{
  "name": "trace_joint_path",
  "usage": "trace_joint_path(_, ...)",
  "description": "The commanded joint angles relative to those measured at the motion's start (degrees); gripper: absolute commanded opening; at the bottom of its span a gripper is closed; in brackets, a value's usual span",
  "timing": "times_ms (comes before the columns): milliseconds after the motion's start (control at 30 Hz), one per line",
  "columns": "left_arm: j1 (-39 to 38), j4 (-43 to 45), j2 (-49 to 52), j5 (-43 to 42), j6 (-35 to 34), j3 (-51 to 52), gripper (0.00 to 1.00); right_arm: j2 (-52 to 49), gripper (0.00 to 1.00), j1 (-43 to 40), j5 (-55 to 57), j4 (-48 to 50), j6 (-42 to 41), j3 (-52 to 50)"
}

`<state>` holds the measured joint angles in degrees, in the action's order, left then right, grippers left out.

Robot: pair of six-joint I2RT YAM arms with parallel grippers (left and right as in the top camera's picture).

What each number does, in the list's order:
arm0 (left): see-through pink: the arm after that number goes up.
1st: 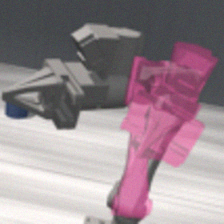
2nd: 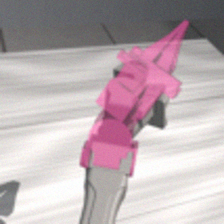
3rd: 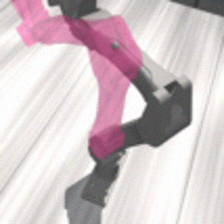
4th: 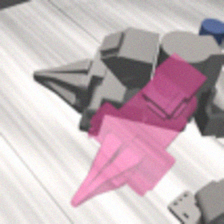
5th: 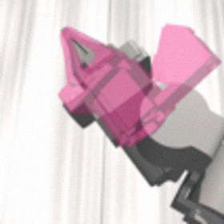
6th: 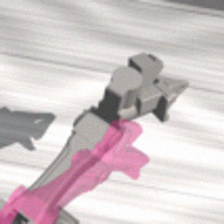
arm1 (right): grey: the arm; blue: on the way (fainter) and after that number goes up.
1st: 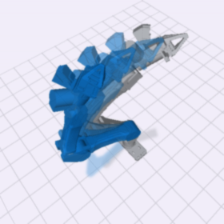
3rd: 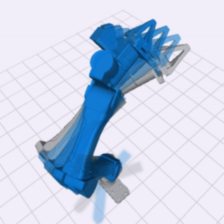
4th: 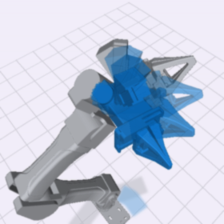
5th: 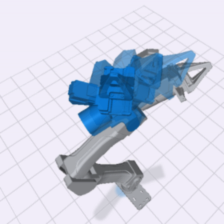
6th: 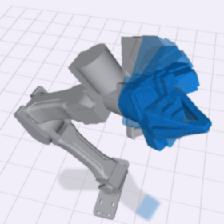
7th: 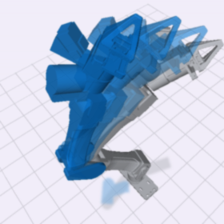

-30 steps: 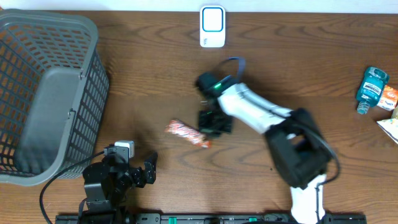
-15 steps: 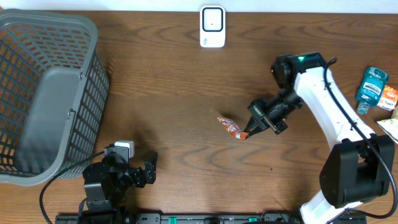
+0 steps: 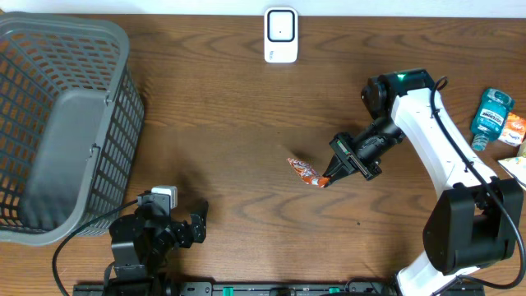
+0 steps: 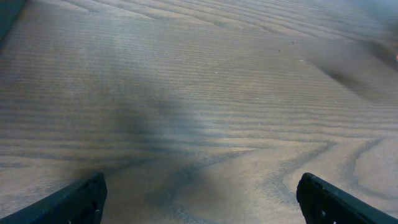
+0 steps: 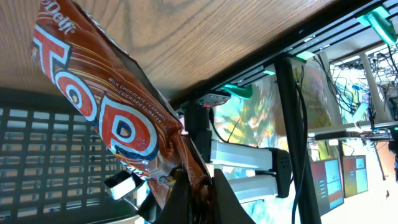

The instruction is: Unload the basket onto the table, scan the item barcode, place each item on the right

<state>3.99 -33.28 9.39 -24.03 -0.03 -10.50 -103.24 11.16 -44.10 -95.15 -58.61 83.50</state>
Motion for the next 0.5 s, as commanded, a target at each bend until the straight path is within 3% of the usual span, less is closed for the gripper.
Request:
trace_joint_path(0,0.2,-0.2,0.0,-0.1,0.0,-0.1,0.98,-0.3,0.01,-0.2,1.9,0.2,-0.5,0.0)
trace_joint_path(200,0.2,-0.2,0.0,-0.1,-0.1,-0.1,0.98,-0.4,0.01,1.4,1.1,2.3,-1.6,0.0)
trace_joint_path(467,0.2,-0.2,0.0,-0.1,-0.1,-0.1,0.98,-1.2,0.01,9.9,-5.3,9.1,-1.3,0.0)
